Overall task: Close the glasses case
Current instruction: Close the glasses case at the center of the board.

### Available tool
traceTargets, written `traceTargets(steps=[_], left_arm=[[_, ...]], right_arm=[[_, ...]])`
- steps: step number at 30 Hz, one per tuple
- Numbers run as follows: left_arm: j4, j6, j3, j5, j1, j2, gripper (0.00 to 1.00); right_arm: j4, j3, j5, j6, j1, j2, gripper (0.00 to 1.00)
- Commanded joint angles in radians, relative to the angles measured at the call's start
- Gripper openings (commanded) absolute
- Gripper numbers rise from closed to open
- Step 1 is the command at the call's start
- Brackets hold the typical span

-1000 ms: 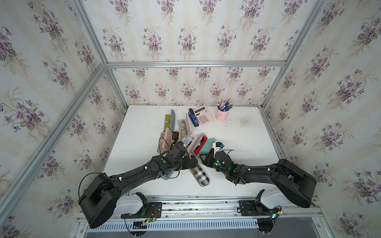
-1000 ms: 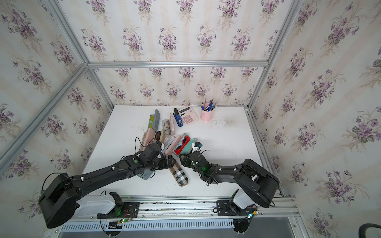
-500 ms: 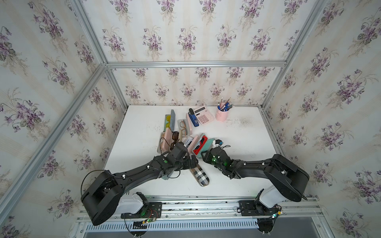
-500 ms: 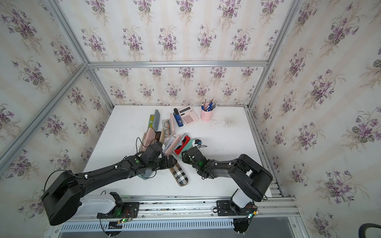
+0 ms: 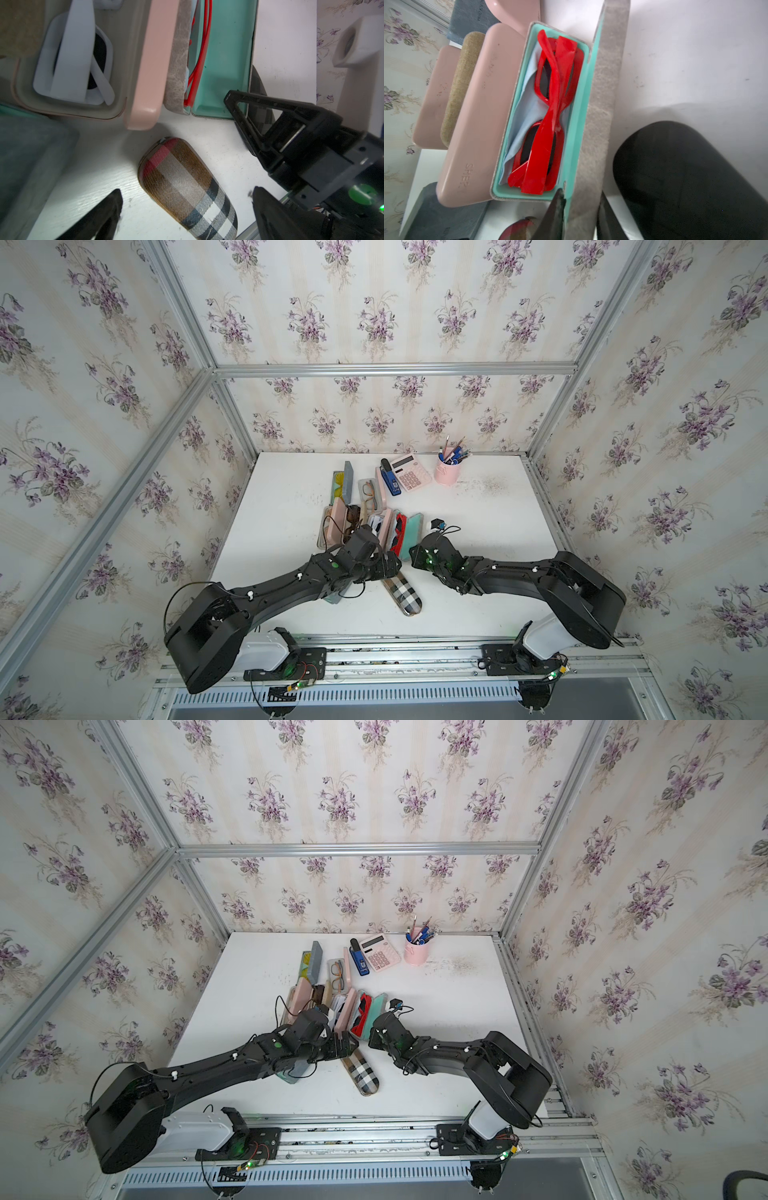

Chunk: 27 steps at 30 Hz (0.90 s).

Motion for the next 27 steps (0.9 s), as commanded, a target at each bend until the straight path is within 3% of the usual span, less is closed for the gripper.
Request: traceTargets(steps=[1, 16, 27], left_arm=[[0.013, 0.008, 0.01, -0.001, -0.002, 0.005, 0.99], [0.008, 0.006, 0.047, -0.016, -0.026, 0.053, 0.99], [0.001, 0.013, 0.062, -0.069, -0.027, 0.121, 0.97]], right_arm=[[-0.102, 0.008, 0.037, -0.067, 0.0, -0.019, 0.25], [-0.397, 0.029, 0.232, -0.189, 0.029, -0.127, 0.24], [-0.536, 0.1, 0.418, -0.245, 0.101, -0.114, 0.23]])
